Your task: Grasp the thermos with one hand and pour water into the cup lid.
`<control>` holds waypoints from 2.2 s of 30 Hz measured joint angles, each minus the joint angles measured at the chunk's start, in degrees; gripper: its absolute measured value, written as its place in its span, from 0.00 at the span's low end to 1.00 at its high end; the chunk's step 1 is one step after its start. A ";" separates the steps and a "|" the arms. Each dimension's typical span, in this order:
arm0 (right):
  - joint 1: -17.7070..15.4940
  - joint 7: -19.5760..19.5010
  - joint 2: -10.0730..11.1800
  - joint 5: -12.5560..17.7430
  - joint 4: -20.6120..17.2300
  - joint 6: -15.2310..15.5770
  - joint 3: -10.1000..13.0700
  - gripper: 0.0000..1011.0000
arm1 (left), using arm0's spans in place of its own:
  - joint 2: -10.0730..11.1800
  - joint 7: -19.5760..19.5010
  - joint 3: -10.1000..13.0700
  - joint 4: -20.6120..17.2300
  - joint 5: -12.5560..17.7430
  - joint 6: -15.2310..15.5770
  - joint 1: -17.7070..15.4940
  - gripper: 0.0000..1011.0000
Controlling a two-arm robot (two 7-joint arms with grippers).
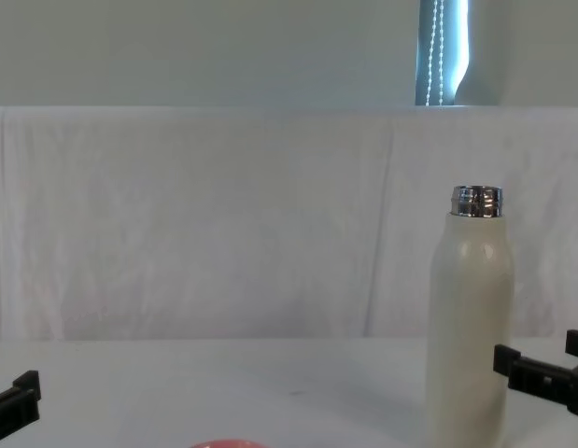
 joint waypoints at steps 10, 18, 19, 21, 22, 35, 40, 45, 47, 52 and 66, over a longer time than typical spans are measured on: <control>4.91 1.99 0.60 3.32 5.39 -0.09 -0.60 0.99 | 0.00 0.00 0.00 0.00 0.00 0.00 0.00 0.99; 7.77 2.44 0.54 4.19 9.51 -0.13 -2.03 0.99 | 0.00 0.00 0.00 0.00 0.00 0.00 0.00 0.99; 7.98 2.45 0.54 4.23 9.85 -0.16 -2.15 0.99 | 0.00 0.00 0.00 0.00 0.00 0.00 0.00 0.99; 8.54 2.49 0.53 4.30 10.79 -0.24 -2.51 0.99 | 0.00 0.00 0.00 0.00 0.00 0.00 0.00 0.99; 8.91 2.49 0.52 4.30 11.35 -0.29 -2.75 0.99 | 0.00 0.00 0.00 0.00 0.00 0.00 0.00 0.99; 10.96 2.59 0.20 4.17 14.19 -0.60 -4.44 0.99 | 0.00 0.00 0.00 0.00 0.00 0.00 0.00 0.99; 11.59 2.60 0.01 4.08 14.81 -0.68 -4.88 0.99 | 0.00 0.00 0.00 0.00 0.00 0.00 0.00 0.99; 12.19 2.60 -0.22 3.97 15.31 -0.81 -5.25 0.99 | 0.00 0.00 0.00 0.00 0.00 0.00 0.00 0.99; 12.44 2.60 -0.32 3.95 15.51 -0.87 -5.37 0.99 | 0.00 0.00 0.00 0.00 0.00 0.00 0.00 0.99; 12.89 2.60 -0.49 3.88 15.91 -1.00 -5.60 0.99 | 0.00 0.00 0.00 0.00 0.00 0.00 0.00 0.99; 14.66 2.67 -1.39 3.57 17.45 -1.44 -6.41 0.99 | 0.00 0.00 0.00 0.00 0.00 0.00 0.00 0.99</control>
